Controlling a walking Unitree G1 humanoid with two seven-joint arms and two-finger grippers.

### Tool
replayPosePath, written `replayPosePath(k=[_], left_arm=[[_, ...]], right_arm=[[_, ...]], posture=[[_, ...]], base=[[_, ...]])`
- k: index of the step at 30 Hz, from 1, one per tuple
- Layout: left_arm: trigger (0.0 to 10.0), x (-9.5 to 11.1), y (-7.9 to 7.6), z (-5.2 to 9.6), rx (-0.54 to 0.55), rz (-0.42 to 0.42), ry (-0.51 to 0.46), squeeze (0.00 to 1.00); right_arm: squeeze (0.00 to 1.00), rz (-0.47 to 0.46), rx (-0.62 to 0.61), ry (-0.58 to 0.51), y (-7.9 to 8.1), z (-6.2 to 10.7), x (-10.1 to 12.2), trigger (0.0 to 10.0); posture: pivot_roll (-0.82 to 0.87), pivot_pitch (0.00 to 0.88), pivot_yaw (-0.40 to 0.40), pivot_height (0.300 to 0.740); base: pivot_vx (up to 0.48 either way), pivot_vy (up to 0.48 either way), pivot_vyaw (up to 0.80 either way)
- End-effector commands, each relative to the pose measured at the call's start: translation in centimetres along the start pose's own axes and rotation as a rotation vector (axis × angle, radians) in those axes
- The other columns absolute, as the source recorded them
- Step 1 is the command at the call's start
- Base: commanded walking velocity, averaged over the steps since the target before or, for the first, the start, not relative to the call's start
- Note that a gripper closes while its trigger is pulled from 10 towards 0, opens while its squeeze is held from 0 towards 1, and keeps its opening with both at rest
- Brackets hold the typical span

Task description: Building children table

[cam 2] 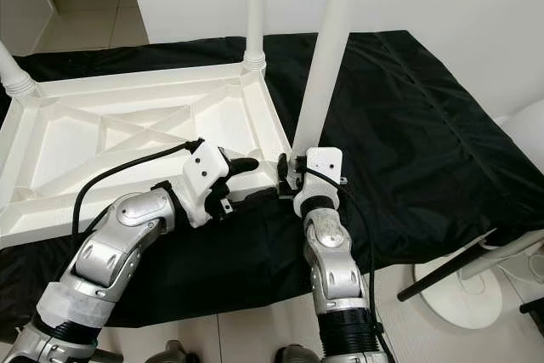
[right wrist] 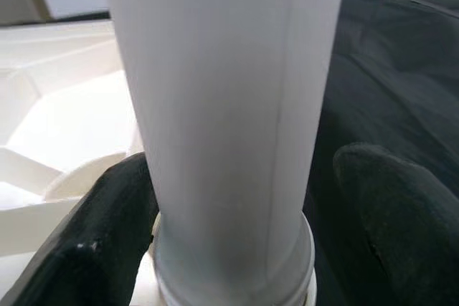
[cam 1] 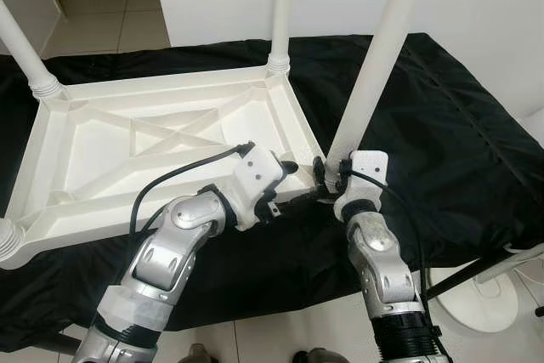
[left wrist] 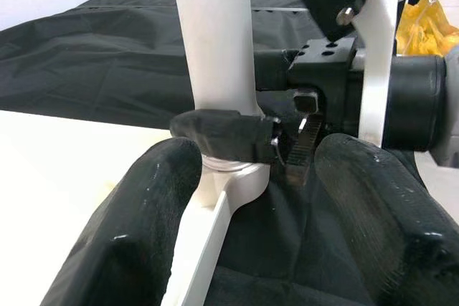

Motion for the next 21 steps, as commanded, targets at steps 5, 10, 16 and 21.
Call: replayPosePath(k=[5,10,16,21], left_arm=[[10.0,0.0,0.1,-0.1,0.020,-0.014,0.001,0.00],[10.0,0.1,0.1,-0.1,0.021,-0.015,0.000,0.00],[10.0,0.2,0.2,-0.3,0.017,-0.015,-0.004,0.00],[10.0,0.4,0.3,-0.3,0.026,-0.021,-0.009,0.00]], right_arm=[[0.00,0.028,0.142,-0.067,-1.0,-0.2,0.6,10.0],[0.00,0.128,0.408,-0.106,-2.3,-1.4,1.1,10.0],[0.00,0.153,0.567,-0.106,-1.8,-1.8,1.1,10.0],[0.00,0.179,0.665,-0.090,-1.3,-2.0,0.6,5.1]], posture=[[-0.07,0.025,0.006,0.740],[-0.08,0.025,0.012,0.740],[-0.08,0.028,0.016,0.740],[-0.06,0.032,0.009,0.740]], base=[[0.000,0.000,0.00],[0.000,0.000,0.00],[0.000,0.000,0.00],[0.000,0.000,0.00]])
Point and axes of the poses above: a point about 5 cm out from each wrist's last joint towards the gripper, its own z axis pointing back from the gripper into the wrist, its own x axis along the axis of the wrist's last joint, y = z × x, the point moved 1 cm from there along -z, pointing out of the wrist towards the gripper, and after that the axes turned 12 degrees about z, right-handed, at the moved point
